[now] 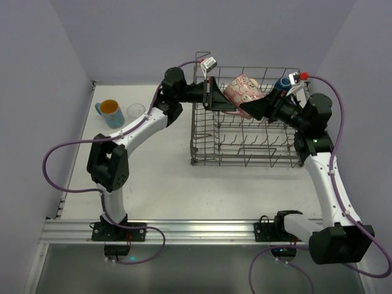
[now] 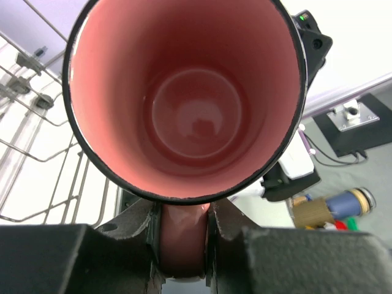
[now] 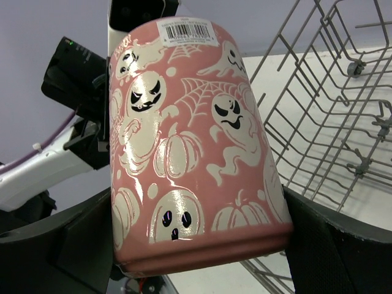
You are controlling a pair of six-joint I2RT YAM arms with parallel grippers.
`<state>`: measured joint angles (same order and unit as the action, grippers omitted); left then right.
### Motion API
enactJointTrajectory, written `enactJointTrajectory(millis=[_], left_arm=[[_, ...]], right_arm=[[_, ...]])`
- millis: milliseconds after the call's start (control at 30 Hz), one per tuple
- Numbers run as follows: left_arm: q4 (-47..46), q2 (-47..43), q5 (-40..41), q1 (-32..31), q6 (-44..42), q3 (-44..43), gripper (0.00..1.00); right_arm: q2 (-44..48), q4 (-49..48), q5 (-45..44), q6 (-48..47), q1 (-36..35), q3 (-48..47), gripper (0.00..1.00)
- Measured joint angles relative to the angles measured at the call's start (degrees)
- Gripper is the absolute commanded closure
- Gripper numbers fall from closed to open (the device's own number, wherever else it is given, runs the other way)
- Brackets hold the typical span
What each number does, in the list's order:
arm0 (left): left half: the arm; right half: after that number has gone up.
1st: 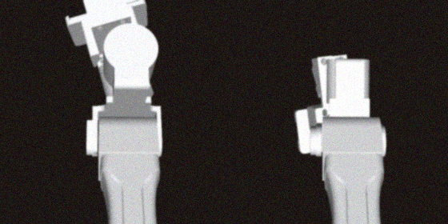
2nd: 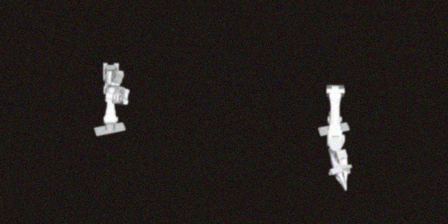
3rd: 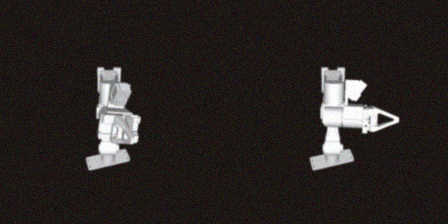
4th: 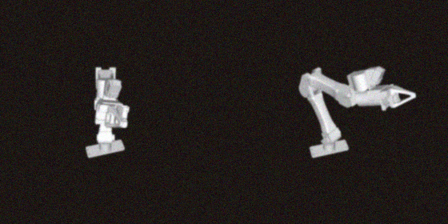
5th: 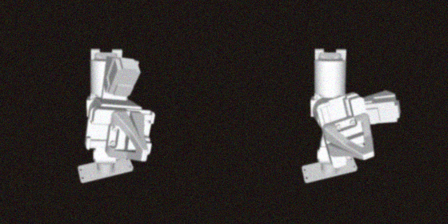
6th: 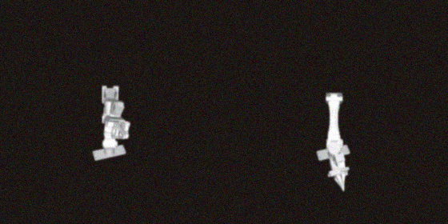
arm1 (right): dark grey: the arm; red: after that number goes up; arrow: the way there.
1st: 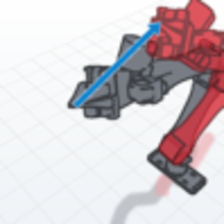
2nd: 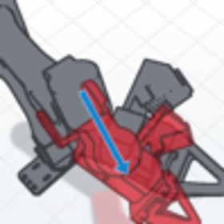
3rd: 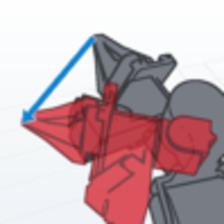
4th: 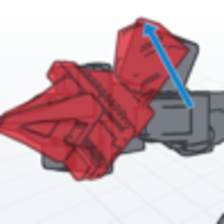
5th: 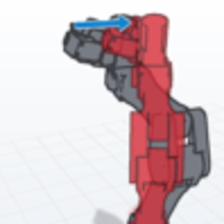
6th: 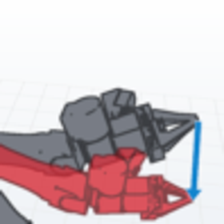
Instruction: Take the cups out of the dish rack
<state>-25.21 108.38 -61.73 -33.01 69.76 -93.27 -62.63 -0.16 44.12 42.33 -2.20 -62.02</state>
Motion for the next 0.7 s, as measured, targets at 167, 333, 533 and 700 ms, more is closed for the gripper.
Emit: enactJointTrajectory(millis=[167, 333, 533, 700], left_arm=[[0.85, 0.07, 0.11, 0.04, -0.20, -0.24, 1.00], [0.55, 0.04, 1.07, 0.04, -0.26, -0.13, 1.00], [-2.16, -0.79, 2.91, -0.24, -0.07, 2.16, 1.00], [-6.19, -0.94, 3.32, -0.37, 1.18, 3.67, 1.00]], right_arm=[[-0.04, 0.17, 0.48, -1.03, 0.07, -0.02, 1.00], [0.02, 0.17, 0.22, -1.60, 0.07, -0.02, 0.88], [0.15, 0.17, 0.15, -2.82, 0.07, -0.02, 0.28], [0.26, -0.22, 0.48, -3.61, 0.07, -0.02, 0.01]])
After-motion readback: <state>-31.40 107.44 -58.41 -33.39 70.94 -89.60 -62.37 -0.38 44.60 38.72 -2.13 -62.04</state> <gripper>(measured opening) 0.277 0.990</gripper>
